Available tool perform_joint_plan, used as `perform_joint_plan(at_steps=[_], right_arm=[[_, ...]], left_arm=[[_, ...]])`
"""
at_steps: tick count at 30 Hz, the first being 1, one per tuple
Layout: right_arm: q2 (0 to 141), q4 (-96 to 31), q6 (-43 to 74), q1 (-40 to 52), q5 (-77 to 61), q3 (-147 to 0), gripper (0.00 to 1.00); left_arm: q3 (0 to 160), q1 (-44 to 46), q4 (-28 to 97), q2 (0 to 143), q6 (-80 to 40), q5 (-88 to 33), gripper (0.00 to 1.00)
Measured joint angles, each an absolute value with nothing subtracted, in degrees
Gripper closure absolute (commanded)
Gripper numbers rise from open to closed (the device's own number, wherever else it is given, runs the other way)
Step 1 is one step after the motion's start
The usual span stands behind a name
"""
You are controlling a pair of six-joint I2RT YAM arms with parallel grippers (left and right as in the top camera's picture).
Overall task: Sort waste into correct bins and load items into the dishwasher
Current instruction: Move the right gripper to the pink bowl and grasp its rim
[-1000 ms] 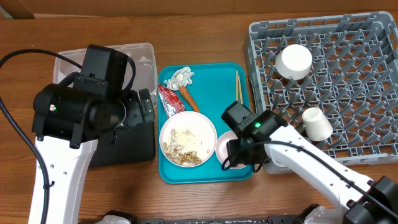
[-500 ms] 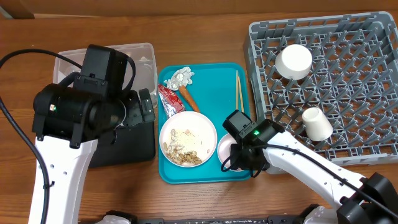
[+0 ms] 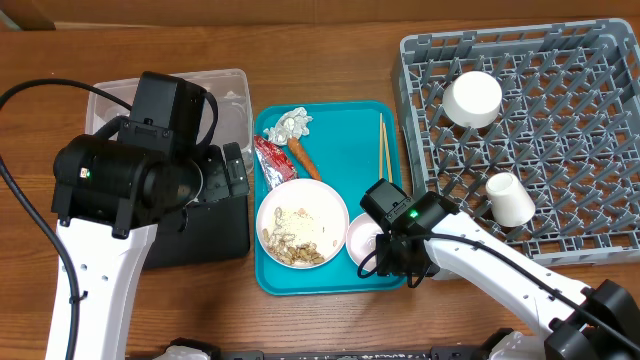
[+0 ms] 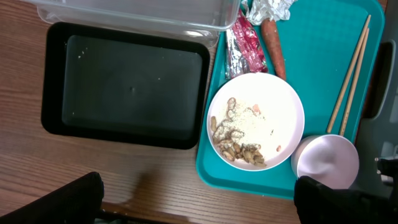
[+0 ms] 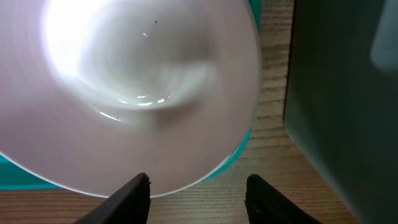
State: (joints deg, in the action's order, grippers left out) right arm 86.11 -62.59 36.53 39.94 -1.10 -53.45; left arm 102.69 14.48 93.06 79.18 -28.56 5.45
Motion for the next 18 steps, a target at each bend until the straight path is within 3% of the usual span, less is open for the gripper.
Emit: perform_joint_plan(at_steps=[15,18], right_arm=[[85.97,-57.21,46.96,39.94,2.37,-50.65,0.48],[85.97,-57.52,47.88,39.94,2.72,-50.65,0.64]], left_arm=[[102.69,14.48,93.06,79.18,-28.58,5.45,0.0],[102.69,14.48,93.06,79.18,-28.58,5.45,0.0]])
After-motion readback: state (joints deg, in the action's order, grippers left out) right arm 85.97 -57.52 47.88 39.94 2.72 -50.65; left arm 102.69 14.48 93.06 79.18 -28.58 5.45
